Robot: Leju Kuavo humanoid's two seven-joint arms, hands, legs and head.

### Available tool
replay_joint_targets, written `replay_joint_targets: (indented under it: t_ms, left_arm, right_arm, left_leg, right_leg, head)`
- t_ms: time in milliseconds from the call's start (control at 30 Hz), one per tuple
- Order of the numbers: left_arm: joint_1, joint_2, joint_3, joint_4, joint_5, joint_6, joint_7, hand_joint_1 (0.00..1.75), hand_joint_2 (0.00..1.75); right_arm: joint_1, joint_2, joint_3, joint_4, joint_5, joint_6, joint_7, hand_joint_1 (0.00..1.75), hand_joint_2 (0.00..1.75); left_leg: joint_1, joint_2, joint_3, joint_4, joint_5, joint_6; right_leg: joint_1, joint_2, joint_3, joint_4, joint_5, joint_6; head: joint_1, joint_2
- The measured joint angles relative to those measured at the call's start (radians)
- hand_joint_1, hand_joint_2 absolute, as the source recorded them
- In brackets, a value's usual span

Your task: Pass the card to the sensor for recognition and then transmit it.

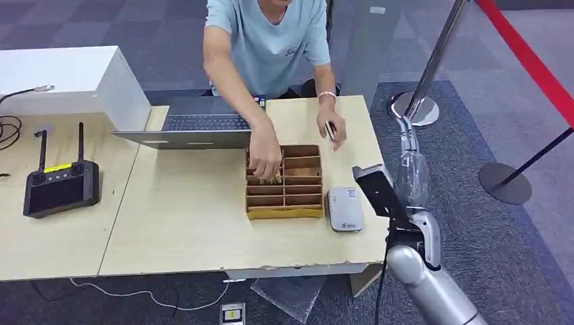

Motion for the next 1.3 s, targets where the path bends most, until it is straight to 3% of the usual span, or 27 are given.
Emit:
replay_joint_targets:
  t_ms: [1300]
  left_arm:
    - [-0.001,0.0,0.004,0.0,0.006,0.005,0.004,0.0,1.75]
  right_arm:
    - [-0.02,0.032,0.059,0.052,-0.03,0.002,-0.026,0.0,1.75]
  left_leg:
    - [0.0,0.0,0.0,0.0,0.0,0.0]
  right_leg:
    - [0.0,0.0,0.0,0.0,0.0,0.0]
  head:
    - [0.0,0.0]
